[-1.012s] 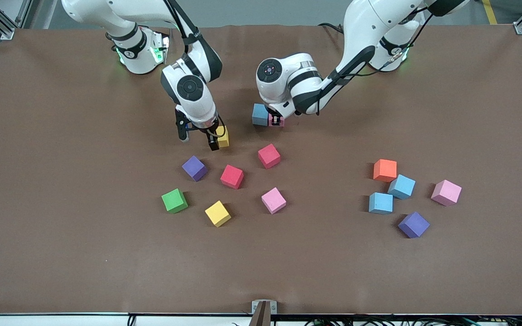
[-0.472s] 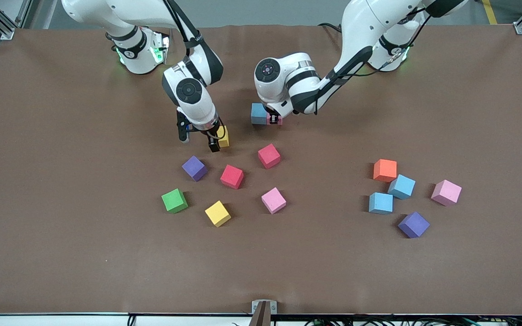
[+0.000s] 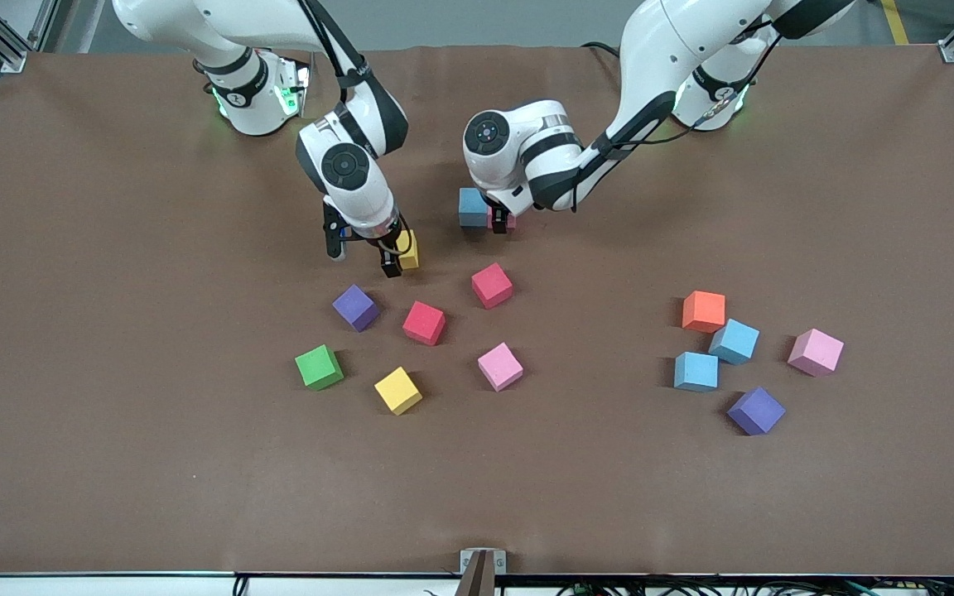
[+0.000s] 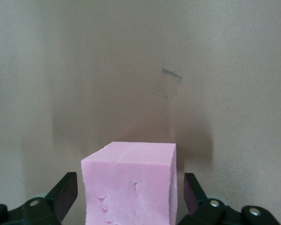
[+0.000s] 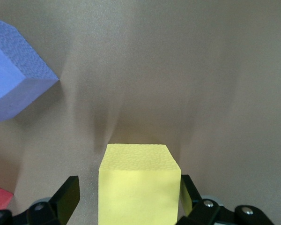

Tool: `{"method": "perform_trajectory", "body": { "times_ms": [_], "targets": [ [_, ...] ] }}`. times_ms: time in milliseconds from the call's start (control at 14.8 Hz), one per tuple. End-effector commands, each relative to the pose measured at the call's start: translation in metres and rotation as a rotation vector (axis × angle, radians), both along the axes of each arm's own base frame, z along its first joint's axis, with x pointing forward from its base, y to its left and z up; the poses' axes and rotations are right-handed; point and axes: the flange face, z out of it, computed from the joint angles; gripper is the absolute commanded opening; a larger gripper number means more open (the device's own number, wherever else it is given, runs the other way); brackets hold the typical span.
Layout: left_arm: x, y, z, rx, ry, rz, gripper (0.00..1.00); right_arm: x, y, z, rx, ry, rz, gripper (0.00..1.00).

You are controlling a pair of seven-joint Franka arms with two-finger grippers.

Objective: Arrange 11 blocks into digit 3
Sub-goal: 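Lower the pink cube beside the blue cube and open the left gripper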

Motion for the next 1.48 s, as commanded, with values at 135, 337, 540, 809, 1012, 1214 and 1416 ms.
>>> {"method": "perform_trajectory", "body": {
  "times_ms": [135, 337, 540, 809, 1012, 1214, 1416],
  "targets": [
    [-0.001, -0.011, 0.035, 0.043, -0.066, 0.116, 1.00, -0.004, 0.001, -0.001, 0.005, 0.008, -0.027, 0.55],
    [-0.018, -0.019, 0.049, 0.048, -0.063, 0.077, 1.00, -0.005, 0.001, -0.001, 0.005, 0.011, -0.027, 0.15],
    [-0.023, -0.018, 0.064, 0.074, -0.075, 0.053, 1.00, -0.018, 0.015, 0.001, 0.000, 0.017, -0.068, 0.00],
    [0.037, -0.007, 0.103, 0.038, -0.103, -0.028, 1.00, -0.032, 0.028, 0.015, -0.006, 0.030, -0.121, 0.00],
    [0.112, 0.010, 0.137, -0.047, -0.138, -0.039, 1.00, -0.046, 0.036, 0.027, 0.001, 0.028, -0.125, 0.00],
    [0.158, 0.039, 0.153, -0.088, -0.162, -0.213, 1.00, -0.062, 0.050, 0.032, 0.004, 0.025, -0.136, 0.00],
    [0.183, 0.069, 0.149, -0.107, -0.142, -0.417, 1.00, -0.077, 0.063, 0.032, 0.000, 0.026, -0.148, 0.00]
  ]
}}
